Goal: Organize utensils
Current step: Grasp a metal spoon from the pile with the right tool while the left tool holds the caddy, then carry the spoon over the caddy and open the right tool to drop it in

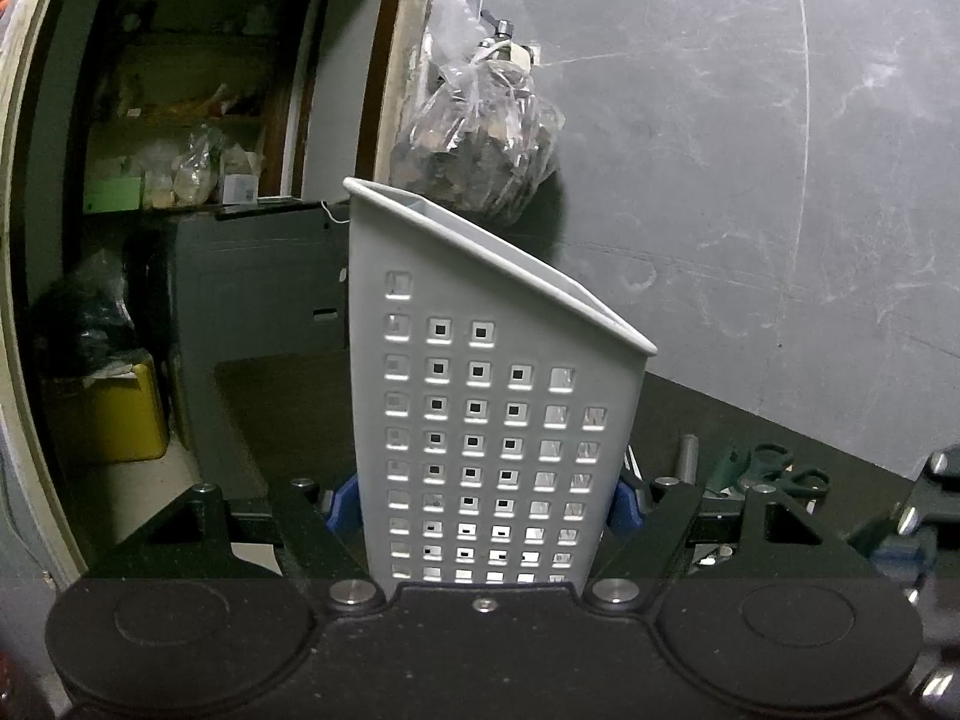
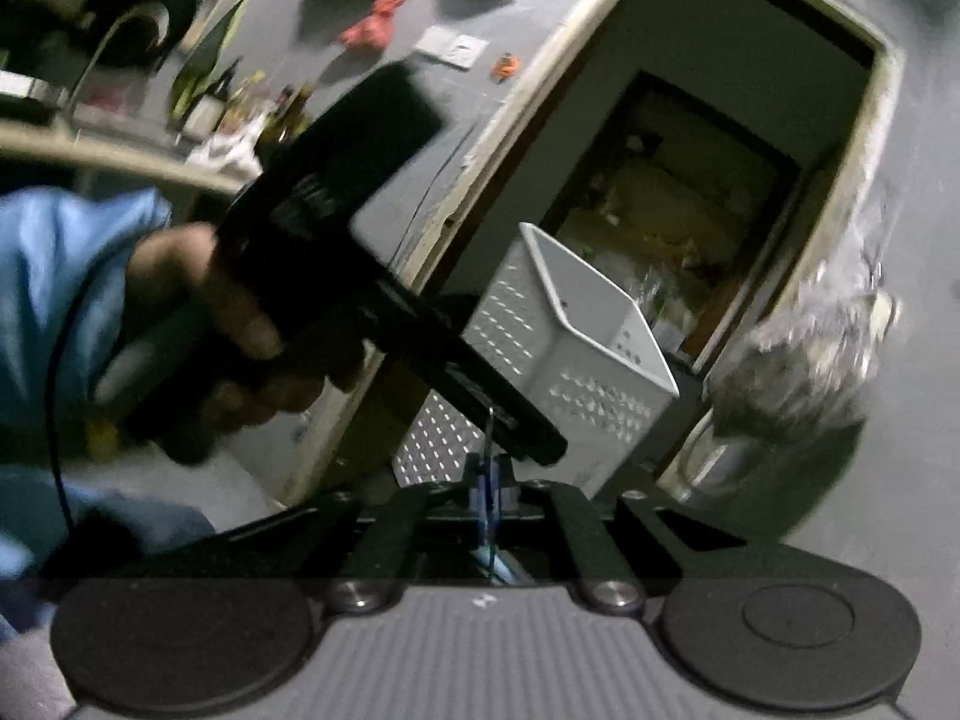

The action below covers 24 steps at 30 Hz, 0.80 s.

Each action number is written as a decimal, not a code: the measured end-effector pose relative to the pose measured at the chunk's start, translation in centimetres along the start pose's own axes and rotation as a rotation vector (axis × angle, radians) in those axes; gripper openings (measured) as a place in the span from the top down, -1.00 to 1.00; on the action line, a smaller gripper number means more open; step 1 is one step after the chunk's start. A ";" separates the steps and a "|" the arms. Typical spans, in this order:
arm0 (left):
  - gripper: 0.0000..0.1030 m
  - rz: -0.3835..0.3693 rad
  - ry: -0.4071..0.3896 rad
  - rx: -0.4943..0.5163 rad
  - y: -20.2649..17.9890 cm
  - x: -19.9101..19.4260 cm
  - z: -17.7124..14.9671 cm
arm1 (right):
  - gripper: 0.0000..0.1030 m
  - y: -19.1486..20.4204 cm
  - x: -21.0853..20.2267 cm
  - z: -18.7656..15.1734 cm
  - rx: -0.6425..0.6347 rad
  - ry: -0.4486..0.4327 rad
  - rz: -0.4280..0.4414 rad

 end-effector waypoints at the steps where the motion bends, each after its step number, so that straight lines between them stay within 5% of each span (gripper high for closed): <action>1: -0.49 0.004 -0.002 -0.001 0.1 -0.1 0.0 | 0.97 -0.7 -0.2 -0.1 0.031 -0.007 0.000; 18: -0.49 0.014 -0.016 0.002 -0.2 -0.9 -0.4 | 0.97 -11.6 0.3 -3.1 0.615 -0.050 0.065; 24: -0.49 0.019 -0.021 0.004 -0.8 -1.2 -0.5 | 0.97 -13.5 -0.7 -2.1 0.611 -0.112 0.002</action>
Point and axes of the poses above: each gripper's, at about its wrist camera, not at the fingertips, and x roughly the way its jaws point, y to its left, z to its top, the point moved 2 cm from there along x, roughly the way its jaws point, and after that the axes turned 11 degrees about -x, right-handed, at the moved point
